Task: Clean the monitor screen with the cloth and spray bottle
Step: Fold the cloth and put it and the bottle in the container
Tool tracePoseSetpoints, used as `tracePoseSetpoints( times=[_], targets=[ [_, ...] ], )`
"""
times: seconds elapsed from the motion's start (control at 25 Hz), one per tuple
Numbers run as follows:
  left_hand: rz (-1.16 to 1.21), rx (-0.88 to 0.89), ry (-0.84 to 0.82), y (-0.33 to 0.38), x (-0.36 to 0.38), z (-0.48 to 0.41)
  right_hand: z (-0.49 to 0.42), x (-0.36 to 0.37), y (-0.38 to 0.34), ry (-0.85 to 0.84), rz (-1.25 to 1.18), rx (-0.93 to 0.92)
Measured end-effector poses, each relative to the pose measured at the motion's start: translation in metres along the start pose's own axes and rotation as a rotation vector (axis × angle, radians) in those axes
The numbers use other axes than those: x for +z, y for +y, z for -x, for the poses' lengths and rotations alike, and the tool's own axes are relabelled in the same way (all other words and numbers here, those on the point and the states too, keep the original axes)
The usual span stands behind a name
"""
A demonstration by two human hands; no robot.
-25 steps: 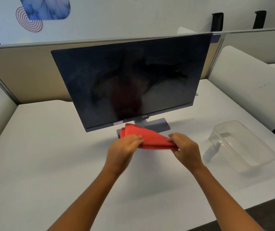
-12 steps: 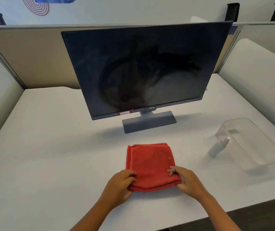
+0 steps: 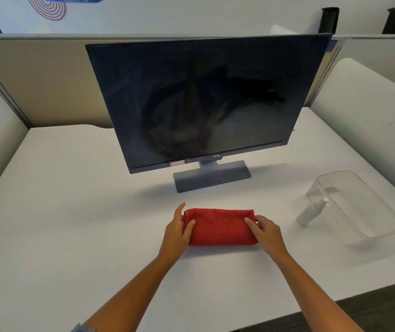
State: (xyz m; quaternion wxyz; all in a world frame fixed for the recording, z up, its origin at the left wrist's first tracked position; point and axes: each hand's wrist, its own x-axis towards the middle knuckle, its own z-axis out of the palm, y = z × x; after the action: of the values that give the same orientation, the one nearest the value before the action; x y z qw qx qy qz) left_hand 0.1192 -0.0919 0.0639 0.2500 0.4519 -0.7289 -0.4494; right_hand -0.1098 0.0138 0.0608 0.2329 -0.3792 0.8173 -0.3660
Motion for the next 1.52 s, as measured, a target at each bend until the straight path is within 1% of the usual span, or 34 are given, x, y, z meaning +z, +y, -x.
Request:
tracePoseSetpoints(
  times=[0.08, 0.16, 0.2, 0.24, 0.32, 0.36, 0.4, 0.44, 0.48, 0.52, 0.56, 0.64, 0.76, 0.84, 1.0, 1.04, 1.08, 1.2, 1.28, 1.4, 1.48, 1.52],
  targets=[
    [-0.036, -0.047, 0.012, -0.005, 0.006, -0.009, -0.007, 0.006, 0.005, 0.024, 0.093, 0.025],
    [-0.12, -0.091, -0.003, -0.012, 0.011, -0.009, -0.007, 0.012, 0.008, 0.037, 0.17, 0.061],
    [-0.172, -0.094, 0.015, -0.015, 0.013, -0.007, -0.004, 0.012, 0.006, 0.06, 0.194, 0.076],
    [-0.23, -0.07, 0.07, -0.017, 0.014, -0.006, -0.002, 0.013, 0.005, 0.106, 0.22, 0.076],
    [-0.325, 0.052, 0.2, -0.008, 0.017, -0.006, 0.002, 0.02, -0.002, 0.27, 0.31, -0.031],
    [-0.332, 0.126, 0.212, 0.0, 0.02, -0.006, 0.006, 0.026, -0.008, 0.331, 0.346, -0.133],
    [-0.324, 0.203, 0.172, 0.006, 0.027, -0.005, 0.01, 0.037, -0.015, 0.336, 0.365, -0.249],
    [-0.333, 0.266, 0.086, 0.009, 0.036, -0.002, 0.016, 0.05, -0.021, 0.292, 0.4, -0.367],
    [-0.367, 0.32, -0.009, 0.006, 0.044, 0.001, 0.022, 0.063, -0.025, 0.21, 0.452, -0.456],
    [-0.422, 0.354, -0.078, -0.004, 0.051, 0.003, 0.027, 0.074, -0.025, 0.109, 0.515, -0.518],
    [-0.487, 0.378, -0.113, -0.018, 0.054, 0.003, 0.03, 0.081, -0.023, 0.02, 0.581, -0.534],
    [-0.613, 0.367, -0.176, -0.04, 0.048, 0.005, 0.03, 0.08, -0.012, -0.09, 0.669, -0.489],
    [-0.732, 0.389, -0.219, -0.047, 0.037, 0.004, 0.028, 0.061, 0.003, -0.079, 0.732, -0.431],
    [-0.731, 0.385, -0.231, -0.045, 0.036, 0.005, 0.023, 0.048, 0.01, -0.064, 0.741, -0.312],
    [-0.701, 0.389, -0.211, -0.05, 0.041, 0.005, 0.019, 0.029, 0.007, 0.035, 0.608, -0.023],
    [-0.698, 0.385, -0.209, -0.051, 0.042, 0.005, 0.015, 0.026, 0.005, 0.014, 0.553, 0.046],
    [-0.694, 0.383, -0.21, -0.051, 0.043, 0.004, 0.012, 0.023, 0.002, -0.011, 0.461, 0.111],
    [-0.648, 0.386, -0.187, -0.052, 0.046, 0.003, -0.003, 0.019, -0.009, -0.07, 0.064, 0.353],
    [-0.6, 0.385, -0.163, -0.052, 0.046, 0.004, -0.011, 0.013, -0.018, -0.138, -0.156, 0.478],
    [-0.491, 0.349, -0.096, -0.044, 0.047, 0.002, -0.018, -0.005, -0.041, -0.317, -0.43, 0.593],
    [-0.396, 0.288, -0.023, -0.03, 0.054, -0.001, -0.02, -0.025, -0.063, -0.405, -0.532, 0.588],
    [-0.351, 0.253, 0.019, -0.022, 0.059, -0.004, -0.02, -0.039, -0.076, -0.429, -0.575, 0.556]
  ],
)
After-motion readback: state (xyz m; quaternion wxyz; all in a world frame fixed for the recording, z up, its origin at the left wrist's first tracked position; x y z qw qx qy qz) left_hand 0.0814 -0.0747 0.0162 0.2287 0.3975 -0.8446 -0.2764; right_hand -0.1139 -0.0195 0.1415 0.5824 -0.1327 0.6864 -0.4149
